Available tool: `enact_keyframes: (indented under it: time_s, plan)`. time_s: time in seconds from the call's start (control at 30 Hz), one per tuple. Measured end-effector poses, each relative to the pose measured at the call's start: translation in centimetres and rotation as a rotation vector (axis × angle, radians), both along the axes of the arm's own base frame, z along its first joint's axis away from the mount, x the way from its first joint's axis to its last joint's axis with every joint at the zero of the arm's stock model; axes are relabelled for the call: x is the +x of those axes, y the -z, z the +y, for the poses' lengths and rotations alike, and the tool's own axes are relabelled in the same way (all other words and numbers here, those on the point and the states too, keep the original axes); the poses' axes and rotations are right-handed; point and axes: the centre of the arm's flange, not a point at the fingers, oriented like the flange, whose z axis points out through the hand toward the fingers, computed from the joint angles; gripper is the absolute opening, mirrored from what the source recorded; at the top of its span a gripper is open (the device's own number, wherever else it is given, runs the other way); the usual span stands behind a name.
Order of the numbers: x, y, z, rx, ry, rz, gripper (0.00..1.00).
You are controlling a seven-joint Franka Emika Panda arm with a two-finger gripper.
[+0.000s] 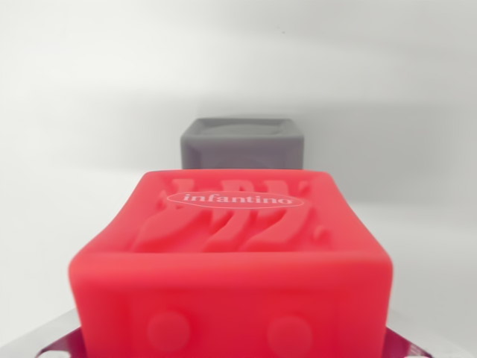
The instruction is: Destack cube
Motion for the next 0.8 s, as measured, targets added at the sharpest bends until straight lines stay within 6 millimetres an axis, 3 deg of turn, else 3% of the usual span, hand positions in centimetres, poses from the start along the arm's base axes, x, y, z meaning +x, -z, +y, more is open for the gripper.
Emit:
enact_keyframes:
  time_s: [0.33,0.8]
  plan:
    - [0.0,-2.9,-0.1,-0.001,-0.002,-0.005,0.00]
    - [-0.5,-2.3,-2.6,-0.004,-0.005,0.005,0.00]
